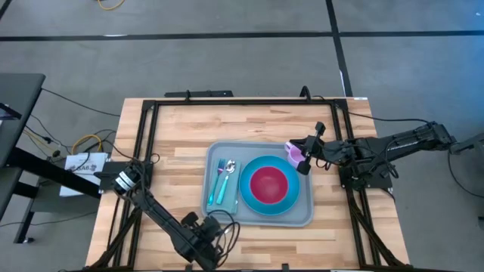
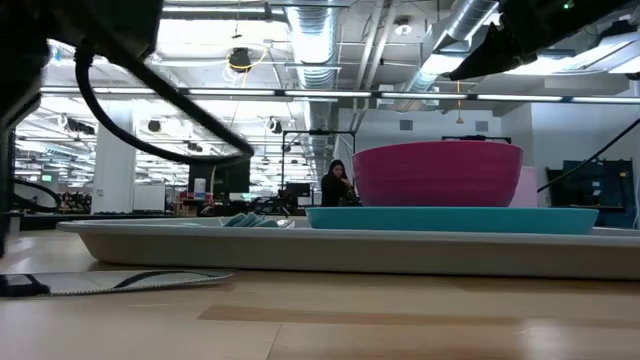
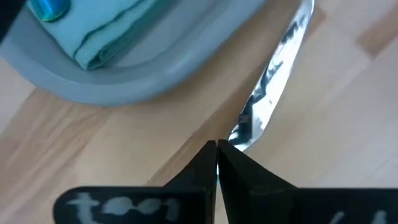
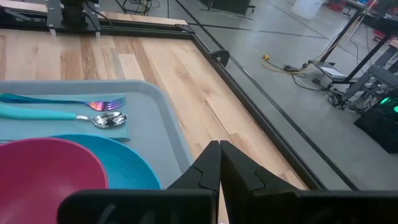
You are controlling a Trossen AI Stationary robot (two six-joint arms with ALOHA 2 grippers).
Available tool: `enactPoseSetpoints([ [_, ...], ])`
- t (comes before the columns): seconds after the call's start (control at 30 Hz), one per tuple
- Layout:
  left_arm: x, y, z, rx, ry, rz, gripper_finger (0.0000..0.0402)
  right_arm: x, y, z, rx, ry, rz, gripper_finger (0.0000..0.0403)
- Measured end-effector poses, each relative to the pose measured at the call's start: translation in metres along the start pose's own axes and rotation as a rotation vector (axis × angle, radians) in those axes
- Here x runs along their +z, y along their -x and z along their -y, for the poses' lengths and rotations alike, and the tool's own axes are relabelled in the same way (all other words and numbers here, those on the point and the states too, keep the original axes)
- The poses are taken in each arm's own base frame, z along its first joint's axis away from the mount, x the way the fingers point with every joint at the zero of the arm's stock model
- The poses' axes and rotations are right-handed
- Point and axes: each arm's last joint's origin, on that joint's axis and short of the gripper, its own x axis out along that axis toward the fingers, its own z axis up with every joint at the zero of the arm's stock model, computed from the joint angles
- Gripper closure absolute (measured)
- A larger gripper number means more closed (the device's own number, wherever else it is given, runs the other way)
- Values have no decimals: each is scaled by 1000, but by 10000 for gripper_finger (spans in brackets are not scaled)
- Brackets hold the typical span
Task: Set up tray
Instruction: Put the white knife on top of the blue napkin
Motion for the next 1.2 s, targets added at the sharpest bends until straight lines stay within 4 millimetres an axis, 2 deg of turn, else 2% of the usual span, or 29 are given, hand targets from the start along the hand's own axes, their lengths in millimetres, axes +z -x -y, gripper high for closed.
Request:
enactPoseSetpoints([
  [0.13, 5, 6, 2, 0, 55, 0, 401, 0, 0, 0, 0, 0, 0, 403],
  [0.27, 3, 9, 4, -14, -96, -78, 401, 0, 0, 0, 0, 0, 0, 403],
  [0.43, 5, 9, 4, -13, -235, -53, 394, 0, 0, 0, 0, 0, 0, 403],
  [0.67, 9, 4, 2, -7, -386, -54, 330, 0, 0, 0, 0, 0, 0, 403],
  [0.9, 4, -4, -5, 6, -351, -106, 263, 0, 0, 0, 0, 0, 0, 403],
  [1.03, 3, -4, -4, -3, -344, -126, 244, 0, 0, 0, 0, 0, 0, 403],
  [1.2, 3, -4, -4, -11, -342, -140, 239, 0, 0, 0, 0, 0, 0, 403],
])
